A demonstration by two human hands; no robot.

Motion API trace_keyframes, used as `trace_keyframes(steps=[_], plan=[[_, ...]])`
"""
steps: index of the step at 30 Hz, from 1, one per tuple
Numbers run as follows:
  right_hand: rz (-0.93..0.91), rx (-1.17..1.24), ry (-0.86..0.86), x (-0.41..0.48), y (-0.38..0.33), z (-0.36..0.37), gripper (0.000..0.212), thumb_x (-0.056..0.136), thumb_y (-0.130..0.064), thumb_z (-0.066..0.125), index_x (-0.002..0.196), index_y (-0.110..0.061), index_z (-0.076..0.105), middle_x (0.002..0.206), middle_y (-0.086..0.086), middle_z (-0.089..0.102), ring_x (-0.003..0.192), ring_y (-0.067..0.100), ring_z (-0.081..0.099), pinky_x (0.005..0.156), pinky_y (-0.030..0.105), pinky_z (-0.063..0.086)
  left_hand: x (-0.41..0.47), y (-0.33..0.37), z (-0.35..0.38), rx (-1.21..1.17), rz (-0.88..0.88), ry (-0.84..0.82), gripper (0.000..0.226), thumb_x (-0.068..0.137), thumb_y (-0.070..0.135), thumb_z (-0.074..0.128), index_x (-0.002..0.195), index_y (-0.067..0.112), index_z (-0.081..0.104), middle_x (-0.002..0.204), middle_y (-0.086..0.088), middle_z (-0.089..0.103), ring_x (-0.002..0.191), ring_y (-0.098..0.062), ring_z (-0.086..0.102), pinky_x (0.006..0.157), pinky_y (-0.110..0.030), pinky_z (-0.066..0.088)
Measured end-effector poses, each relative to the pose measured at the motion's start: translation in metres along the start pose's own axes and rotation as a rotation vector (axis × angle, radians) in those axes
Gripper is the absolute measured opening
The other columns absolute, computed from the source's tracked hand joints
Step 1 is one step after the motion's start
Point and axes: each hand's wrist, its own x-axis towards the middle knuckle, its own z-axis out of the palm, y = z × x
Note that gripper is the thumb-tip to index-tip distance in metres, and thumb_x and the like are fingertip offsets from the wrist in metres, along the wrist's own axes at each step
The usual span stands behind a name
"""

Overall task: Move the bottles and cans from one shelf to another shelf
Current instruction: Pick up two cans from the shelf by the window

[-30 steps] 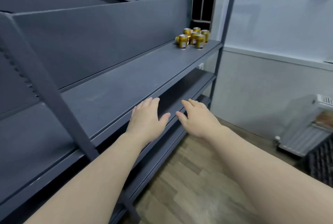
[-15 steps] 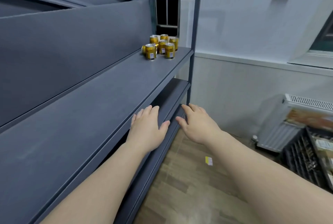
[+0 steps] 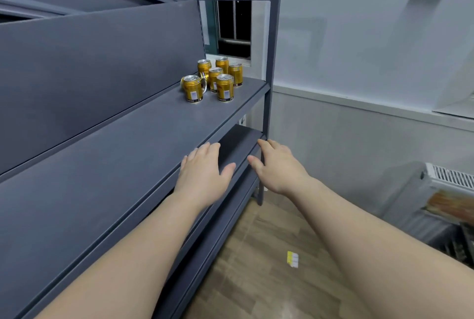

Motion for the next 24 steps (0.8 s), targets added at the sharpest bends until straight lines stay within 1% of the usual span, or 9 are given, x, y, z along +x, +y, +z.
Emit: trace_keyframes(steps=[2,6,9,13,17,24], plan=[[-0.001,0.000,-0.017,0.020,0.010,-0.001,0.065,0.104,-0.049,0.035,0.158,-0.016,0.020,0.163,0.011,0.025,0.149,0.030,0.020,0.122,0.041,0.020,0.017,0.001,0.004,0.003,-0.024,-0.004,0.062,0.100,0.047,0.047,0.151,0.015,0.034,0.156,-0.004,0.037,0.144,-0.026,0.032,0.119,-0.047,0.026],[-0.013,0.014,-0.047,0.068,0.021,-0.003,0.066,0.105,-0.050,0.034,0.159,-0.017,0.017,0.165,0.011,0.019,0.152,0.028,0.014,0.122,0.039,0.016,0.060,-0.005,0.010,-0.007,-0.082,-0.006,0.059,0.101,0.046,0.046,0.150,0.015,0.034,0.155,-0.003,0.037,0.144,-0.025,0.032,0.119,-0.047,0.026],[-0.034,0.013,-0.057,0.107,0.020,-0.004,0.067,0.104,-0.050,0.035,0.159,-0.017,0.017,0.165,0.011,0.018,0.152,0.029,0.013,0.122,0.039,0.015,0.100,-0.015,0.014,-0.009,-0.112,0.007,0.061,0.101,0.046,0.046,0.152,0.015,0.032,0.158,-0.004,0.034,0.146,-0.025,0.029,0.120,-0.046,0.024],[-0.065,-0.004,-0.045,0.161,0.015,-0.010,0.066,0.104,-0.048,0.038,0.159,-0.016,0.018,0.164,0.009,0.021,0.151,0.029,0.016,0.121,0.039,0.017,0.157,-0.032,0.016,-0.041,-0.134,0.043,0.063,0.100,0.046,0.048,0.153,0.015,0.032,0.158,-0.004,0.034,0.145,-0.026,0.030,0.119,-0.045,0.026],[-0.058,-0.011,-0.029,0.221,0.008,-0.015,0.069,0.103,-0.050,0.039,0.159,-0.018,0.016,0.166,0.009,0.017,0.152,0.028,0.014,0.122,0.040,0.017,0.211,-0.051,0.015,-0.059,-0.168,0.049,0.065,0.101,0.047,0.047,0.154,0.015,0.028,0.160,-0.004,0.031,0.147,-0.025,0.028,0.120,-0.045,0.026],[-0.072,-0.003,-0.052,0.302,0.002,-0.007,0.071,0.102,-0.050,0.043,0.159,-0.019,0.014,0.167,0.010,0.013,0.152,0.030,0.012,0.122,0.041,0.017,0.278,-0.081,0.019,-0.075,-0.247,0.058,0.065,0.099,0.046,0.050,0.153,0.017,0.029,0.157,-0.005,0.035,0.143,-0.027,0.034,0.117,-0.043,0.031]])
